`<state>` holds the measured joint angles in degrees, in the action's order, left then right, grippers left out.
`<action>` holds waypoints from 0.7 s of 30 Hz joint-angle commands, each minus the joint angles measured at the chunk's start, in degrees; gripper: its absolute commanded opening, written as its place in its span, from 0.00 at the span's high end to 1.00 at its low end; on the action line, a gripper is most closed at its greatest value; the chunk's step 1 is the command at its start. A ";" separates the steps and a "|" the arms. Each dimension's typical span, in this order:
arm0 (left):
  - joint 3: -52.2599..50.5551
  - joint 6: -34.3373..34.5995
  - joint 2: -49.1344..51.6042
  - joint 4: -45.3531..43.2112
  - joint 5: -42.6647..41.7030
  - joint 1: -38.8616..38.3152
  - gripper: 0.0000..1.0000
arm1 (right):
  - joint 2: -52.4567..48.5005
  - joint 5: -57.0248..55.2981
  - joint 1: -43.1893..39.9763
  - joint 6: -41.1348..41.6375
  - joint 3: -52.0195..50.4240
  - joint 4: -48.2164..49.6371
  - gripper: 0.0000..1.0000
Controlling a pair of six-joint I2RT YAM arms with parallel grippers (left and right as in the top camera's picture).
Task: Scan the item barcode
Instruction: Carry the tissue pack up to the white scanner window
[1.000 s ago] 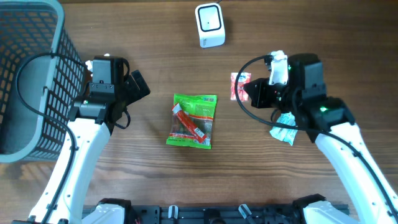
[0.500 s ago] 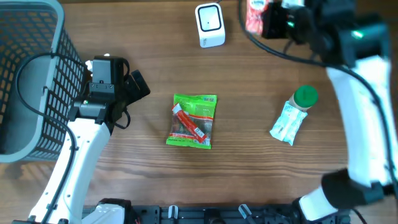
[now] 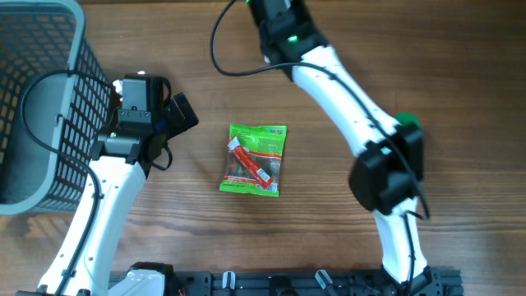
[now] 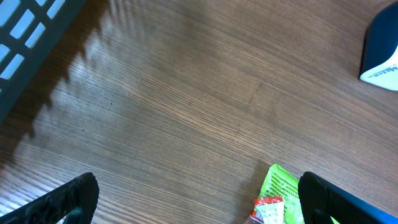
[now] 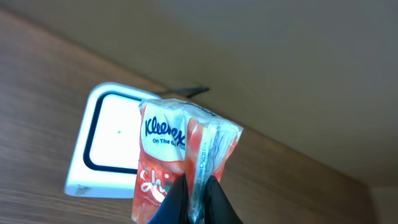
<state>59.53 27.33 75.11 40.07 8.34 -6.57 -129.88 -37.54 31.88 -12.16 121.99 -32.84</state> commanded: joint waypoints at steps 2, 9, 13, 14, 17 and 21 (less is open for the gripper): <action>0.44 -0.09 0.04 -0.04 0.52 0.37 0.00 | -6.69 -8.39 0.02 -9.49 0.90 7.15 0.96; 0.44 -0.09 0.04 -0.04 0.52 0.37 0.00 | -10.86 -4.44 0.04 -17.92 0.90 16.94 0.96; 0.44 -0.09 0.04 -0.04 0.52 0.37 0.00 | -11.67 -3.80 -0.26 -13.16 0.42 15.82 0.96; 0.44 -0.09 0.04 -0.04 0.52 0.37 0.00 | -11.72 -2.64 -0.52 -12.44 0.22 15.54 0.96; 0.44 -0.09 0.04 -0.04 0.52 0.37 0.00 | -11.89 1.29 -1.27 -12.46 0.20 13.73 0.96; 0.44 -0.09 0.04 -0.04 0.52 0.37 0.00 | -11.89 1.64 -2.54 -14.80 0.20 13.14 0.96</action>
<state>59.53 27.33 75.11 40.05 8.32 -6.57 -140.07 -37.50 30.39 -26.04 121.97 -19.22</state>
